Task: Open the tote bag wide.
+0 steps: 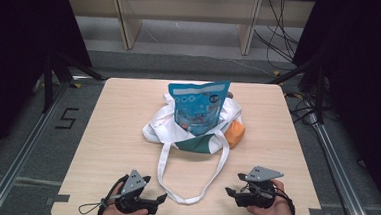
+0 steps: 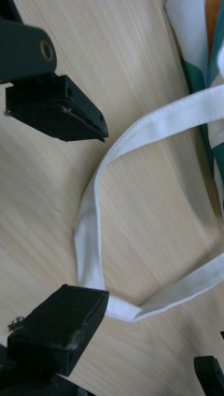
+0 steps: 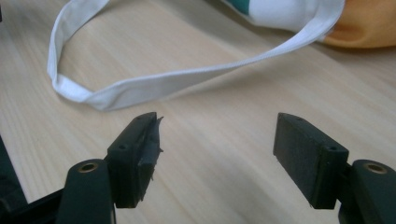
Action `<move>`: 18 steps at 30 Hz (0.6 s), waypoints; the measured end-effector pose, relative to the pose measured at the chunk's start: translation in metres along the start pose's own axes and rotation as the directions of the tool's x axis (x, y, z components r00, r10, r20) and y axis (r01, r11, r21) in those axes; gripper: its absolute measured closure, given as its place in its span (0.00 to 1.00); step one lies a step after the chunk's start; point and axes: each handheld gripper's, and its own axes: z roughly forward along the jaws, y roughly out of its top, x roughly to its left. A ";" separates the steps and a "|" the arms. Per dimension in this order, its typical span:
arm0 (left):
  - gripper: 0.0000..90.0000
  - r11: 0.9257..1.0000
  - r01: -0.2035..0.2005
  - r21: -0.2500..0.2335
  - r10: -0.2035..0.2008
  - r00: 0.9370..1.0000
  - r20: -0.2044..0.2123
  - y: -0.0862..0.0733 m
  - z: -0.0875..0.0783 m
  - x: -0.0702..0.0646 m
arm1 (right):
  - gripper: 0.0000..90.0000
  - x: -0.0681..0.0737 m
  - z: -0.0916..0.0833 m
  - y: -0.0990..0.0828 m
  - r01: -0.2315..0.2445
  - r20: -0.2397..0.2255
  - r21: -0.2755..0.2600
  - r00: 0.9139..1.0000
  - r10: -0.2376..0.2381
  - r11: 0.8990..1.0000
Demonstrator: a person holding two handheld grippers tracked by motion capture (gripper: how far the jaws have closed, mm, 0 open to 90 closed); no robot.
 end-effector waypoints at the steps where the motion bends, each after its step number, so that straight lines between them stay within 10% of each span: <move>1: 0.20 1.000 -0.001 -0.003 0.001 1.000 -0.001 -0.001 0.001 -0.001 | 0.35 0.001 0.000 -0.002 0.003 -0.001 0.004 1.000 -0.003 1.000; 18: 0.19 0.998 -0.057 0.031 0.057 0.998 0.001 -0.007 0.002 -0.024 | 0.30 0.022 -0.012 -0.021 0.012 -0.013 0.055 1.000 -0.012 0.998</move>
